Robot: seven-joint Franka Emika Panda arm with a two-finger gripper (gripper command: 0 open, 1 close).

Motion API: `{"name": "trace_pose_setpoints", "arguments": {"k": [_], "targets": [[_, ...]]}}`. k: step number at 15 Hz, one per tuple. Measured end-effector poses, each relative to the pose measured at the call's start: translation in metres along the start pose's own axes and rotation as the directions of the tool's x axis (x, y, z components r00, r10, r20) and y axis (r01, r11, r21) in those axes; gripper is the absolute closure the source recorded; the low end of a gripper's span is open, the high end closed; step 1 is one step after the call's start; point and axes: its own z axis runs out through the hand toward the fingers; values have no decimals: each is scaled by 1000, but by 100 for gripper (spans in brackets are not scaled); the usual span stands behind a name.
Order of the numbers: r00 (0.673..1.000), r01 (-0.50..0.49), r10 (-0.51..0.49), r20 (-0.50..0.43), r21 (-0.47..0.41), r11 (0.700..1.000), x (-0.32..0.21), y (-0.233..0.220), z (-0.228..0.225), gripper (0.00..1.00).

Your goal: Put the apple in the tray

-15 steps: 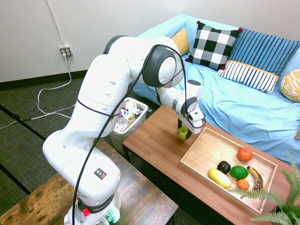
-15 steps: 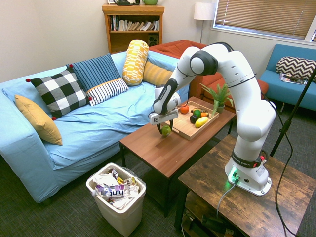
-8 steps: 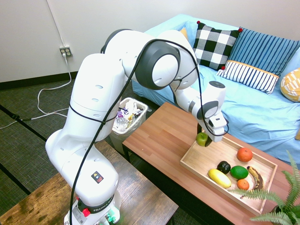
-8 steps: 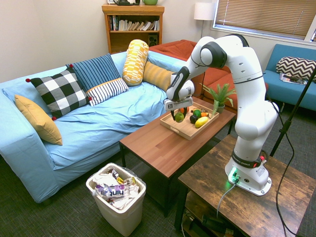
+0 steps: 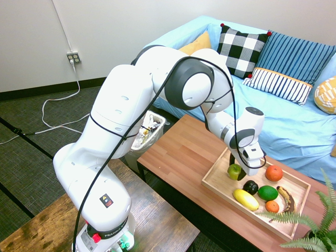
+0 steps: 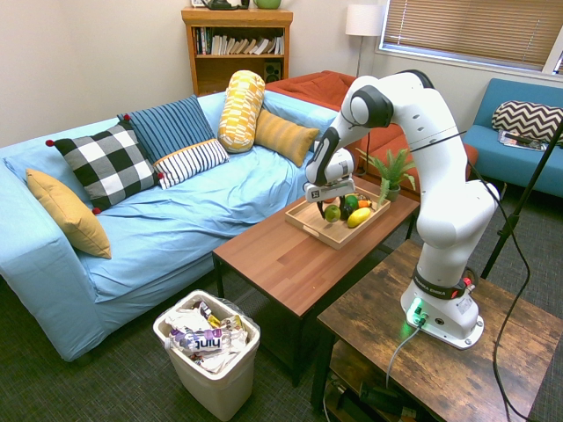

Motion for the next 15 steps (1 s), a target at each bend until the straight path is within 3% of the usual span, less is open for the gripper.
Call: {"name": "trace_pose_setpoints", "arguments": {"k": [2,3,11,15], "targets": [[1000,-4,4,2,-7,1000,1,-4,11,100],[1000,-8,8,3,-8,1000,2,-6,13,0],[1000,-9,9,12,8,1000,10,-6,10,0],[1000,-5,5,1,50,999,19,-4,-20,0]]}}
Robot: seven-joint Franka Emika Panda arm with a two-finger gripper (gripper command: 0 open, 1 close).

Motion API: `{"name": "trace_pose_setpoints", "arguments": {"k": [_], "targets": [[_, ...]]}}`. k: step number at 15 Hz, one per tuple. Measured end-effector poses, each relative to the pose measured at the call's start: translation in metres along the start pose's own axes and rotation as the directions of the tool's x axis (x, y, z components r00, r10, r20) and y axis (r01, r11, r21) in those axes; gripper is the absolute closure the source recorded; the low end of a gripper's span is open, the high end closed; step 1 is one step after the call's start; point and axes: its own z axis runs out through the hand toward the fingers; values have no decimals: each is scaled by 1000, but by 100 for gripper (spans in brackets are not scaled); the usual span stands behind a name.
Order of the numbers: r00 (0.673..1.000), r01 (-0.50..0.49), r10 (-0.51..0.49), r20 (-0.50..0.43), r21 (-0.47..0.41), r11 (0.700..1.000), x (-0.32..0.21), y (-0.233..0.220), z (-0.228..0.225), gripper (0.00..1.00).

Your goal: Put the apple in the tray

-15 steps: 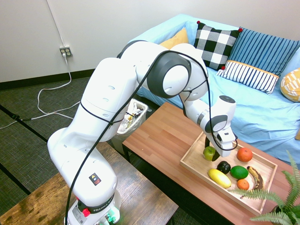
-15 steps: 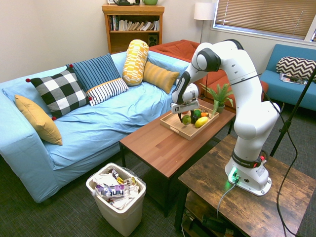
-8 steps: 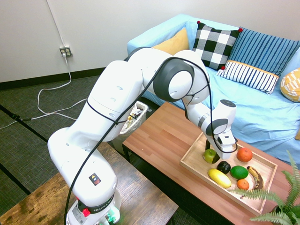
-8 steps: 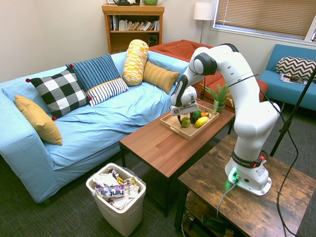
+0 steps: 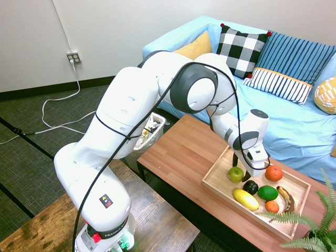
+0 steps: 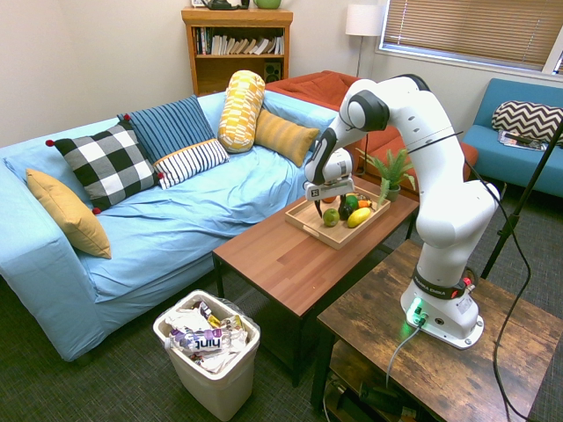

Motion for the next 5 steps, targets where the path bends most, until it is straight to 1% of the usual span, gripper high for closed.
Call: {"name": "trace_pose_setpoints", "arguments": {"k": [5], "targets": [[1000,8,-6,-23,83,997,2,21,-78,0]]}}
